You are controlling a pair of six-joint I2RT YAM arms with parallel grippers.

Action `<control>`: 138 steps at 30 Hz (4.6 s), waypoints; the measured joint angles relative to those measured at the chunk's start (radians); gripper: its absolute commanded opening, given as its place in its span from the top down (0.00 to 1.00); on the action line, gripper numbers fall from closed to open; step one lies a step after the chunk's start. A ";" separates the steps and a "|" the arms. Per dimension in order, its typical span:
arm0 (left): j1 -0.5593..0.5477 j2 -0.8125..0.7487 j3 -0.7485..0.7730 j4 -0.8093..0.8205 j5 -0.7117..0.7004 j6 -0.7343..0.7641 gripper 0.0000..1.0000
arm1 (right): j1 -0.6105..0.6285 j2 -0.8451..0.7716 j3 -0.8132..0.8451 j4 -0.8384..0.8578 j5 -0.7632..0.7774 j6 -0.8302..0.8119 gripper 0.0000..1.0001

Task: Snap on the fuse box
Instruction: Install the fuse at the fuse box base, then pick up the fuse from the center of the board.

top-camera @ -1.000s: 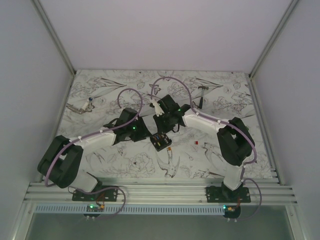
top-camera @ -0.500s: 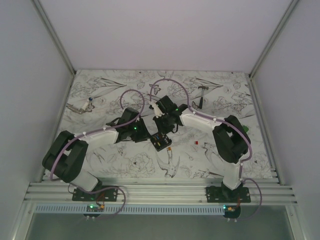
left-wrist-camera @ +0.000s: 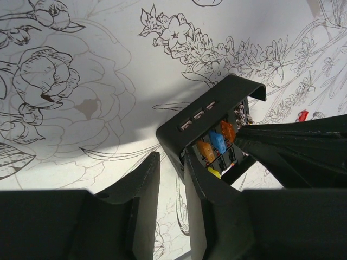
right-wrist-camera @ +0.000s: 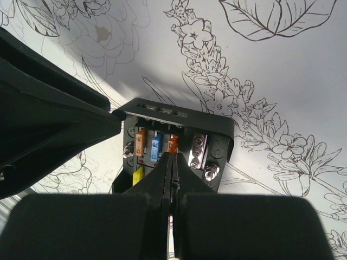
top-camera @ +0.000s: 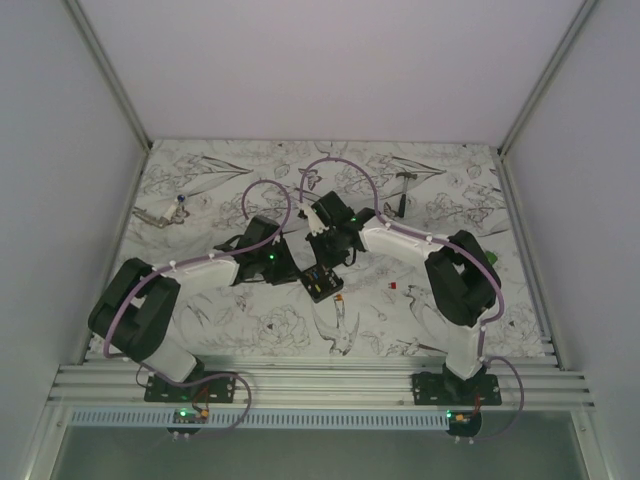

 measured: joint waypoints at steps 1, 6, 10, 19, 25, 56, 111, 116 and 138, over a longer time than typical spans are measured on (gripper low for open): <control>0.000 0.003 0.000 0.003 0.000 0.000 0.74 | 0.001 0.000 -0.003 0.002 0.001 0.000 1.00; 0.000 0.013 0.000 0.015 0.008 -0.002 0.76 | 0.008 -0.010 -0.034 0.021 0.021 0.003 1.00; 0.000 0.015 0.000 0.019 0.008 -0.004 0.77 | 0.015 -0.023 -0.065 0.047 0.049 0.014 1.00; 0.000 0.023 0.000 0.027 0.014 -0.005 0.77 | 0.027 -0.023 -0.063 0.050 0.088 0.024 1.00; 0.000 0.027 0.001 0.022 0.008 -0.004 0.77 | 0.046 0.055 0.056 -0.021 0.116 0.020 1.00; -0.159 -0.191 0.005 -0.045 -0.052 0.179 0.39 | -0.022 -0.277 -0.273 0.200 0.128 0.027 0.40; -0.424 0.275 0.343 -0.153 -0.106 0.710 0.60 | -0.318 -0.562 -0.688 0.430 0.187 0.098 0.01; -0.432 0.275 0.343 -0.161 -0.126 0.701 0.61 | -0.318 -0.559 -0.688 0.426 0.187 0.098 0.01; -0.454 0.291 0.369 -0.190 -0.196 0.689 0.61 | -0.324 -0.559 -0.690 0.420 0.203 0.097 0.00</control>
